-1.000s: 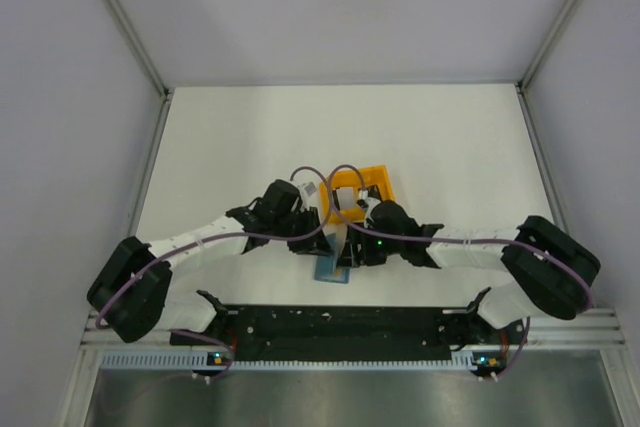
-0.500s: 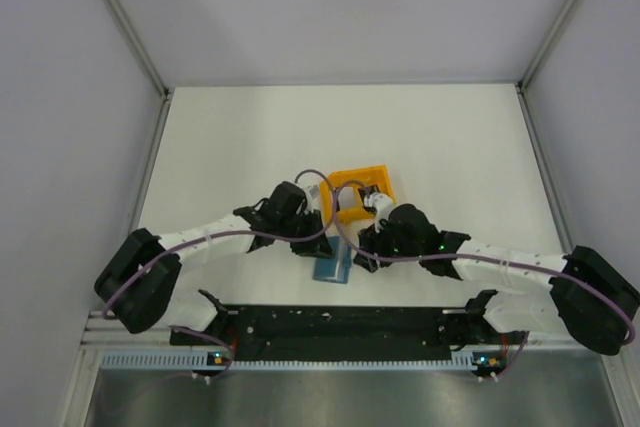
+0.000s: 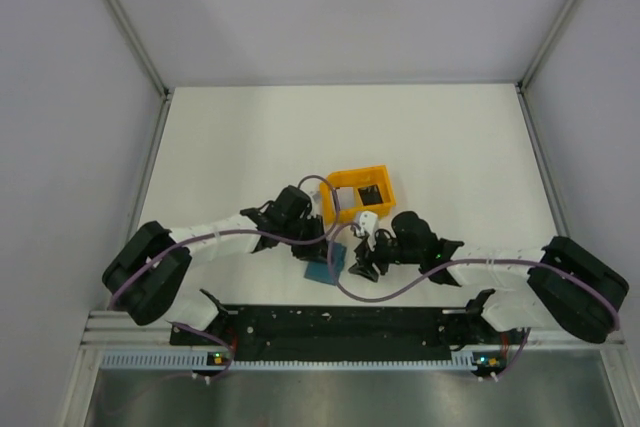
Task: Put the credit cards into the card holder
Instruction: Close the card holder at the center of the board.
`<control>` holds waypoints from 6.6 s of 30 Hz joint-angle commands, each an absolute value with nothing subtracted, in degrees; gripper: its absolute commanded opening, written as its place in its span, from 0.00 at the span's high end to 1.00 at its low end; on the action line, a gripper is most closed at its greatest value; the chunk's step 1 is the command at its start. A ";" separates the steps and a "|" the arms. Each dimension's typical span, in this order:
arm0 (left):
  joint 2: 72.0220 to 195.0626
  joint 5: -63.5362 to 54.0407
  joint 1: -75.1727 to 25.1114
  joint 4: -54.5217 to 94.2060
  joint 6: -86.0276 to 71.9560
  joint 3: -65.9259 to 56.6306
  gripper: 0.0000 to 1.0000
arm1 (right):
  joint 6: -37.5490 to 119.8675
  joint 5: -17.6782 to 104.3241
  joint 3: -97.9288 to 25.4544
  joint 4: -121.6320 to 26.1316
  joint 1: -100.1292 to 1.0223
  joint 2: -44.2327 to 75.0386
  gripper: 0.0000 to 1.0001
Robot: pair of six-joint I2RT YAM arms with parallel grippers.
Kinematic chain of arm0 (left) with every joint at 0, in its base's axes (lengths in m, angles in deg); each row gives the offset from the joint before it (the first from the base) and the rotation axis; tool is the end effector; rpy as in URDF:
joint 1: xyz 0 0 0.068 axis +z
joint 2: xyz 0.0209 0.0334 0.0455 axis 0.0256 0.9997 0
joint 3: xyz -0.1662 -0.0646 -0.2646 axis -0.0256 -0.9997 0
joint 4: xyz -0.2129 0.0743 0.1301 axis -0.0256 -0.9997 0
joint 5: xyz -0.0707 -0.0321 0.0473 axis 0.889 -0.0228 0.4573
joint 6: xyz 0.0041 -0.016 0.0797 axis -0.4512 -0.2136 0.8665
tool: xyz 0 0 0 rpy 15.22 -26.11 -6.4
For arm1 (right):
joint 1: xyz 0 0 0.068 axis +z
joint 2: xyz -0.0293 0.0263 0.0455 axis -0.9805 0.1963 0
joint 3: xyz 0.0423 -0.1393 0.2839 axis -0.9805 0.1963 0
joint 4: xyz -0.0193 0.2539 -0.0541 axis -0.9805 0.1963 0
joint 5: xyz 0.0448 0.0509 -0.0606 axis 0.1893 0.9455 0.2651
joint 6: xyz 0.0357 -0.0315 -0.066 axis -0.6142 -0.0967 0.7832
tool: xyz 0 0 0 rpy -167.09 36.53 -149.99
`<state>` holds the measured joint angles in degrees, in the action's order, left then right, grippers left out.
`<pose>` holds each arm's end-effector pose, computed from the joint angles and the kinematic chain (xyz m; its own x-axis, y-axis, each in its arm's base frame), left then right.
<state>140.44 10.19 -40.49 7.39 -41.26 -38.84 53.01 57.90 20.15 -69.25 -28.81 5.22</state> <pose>0.1860 -0.2046 0.1815 -0.9850 -0.0007 -0.1727 0.1114 0.7615 -0.6386 0.1319 0.1977 0.1827 -0.2477 -0.4199 -0.8731 -0.9427 0.3125 0.1172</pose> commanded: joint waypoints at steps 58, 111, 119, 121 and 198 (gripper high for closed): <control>135.12 -1.77 -40.54 4.37 -42.39 -41.30 0.79 | 54.92 49.57 21.99 -92.64 -18.74 11.06 0.92; 137.86 5.80 -41.25 10.27 -41.86 -43.77 0.82 | 58.96 50.54 15.58 -83.94 -18.83 27.30 0.68; 134.35 1.42 -41.25 7.46 -41.86 -42.63 0.83 | 58.70 47.55 15.23 -81.84 -18.83 27.67 1.00; 132.33 -1.66 -41.25 5.97 -42.30 -42.63 0.83 | 58.08 46.76 15.66 -81.83 -18.83 25.83 1.00; 122.38 -8.98 -45.55 10.86 -52.50 -54.13 0.78 | -3.53 39.98 6.44 -35.95 -23.92 7.87 0.92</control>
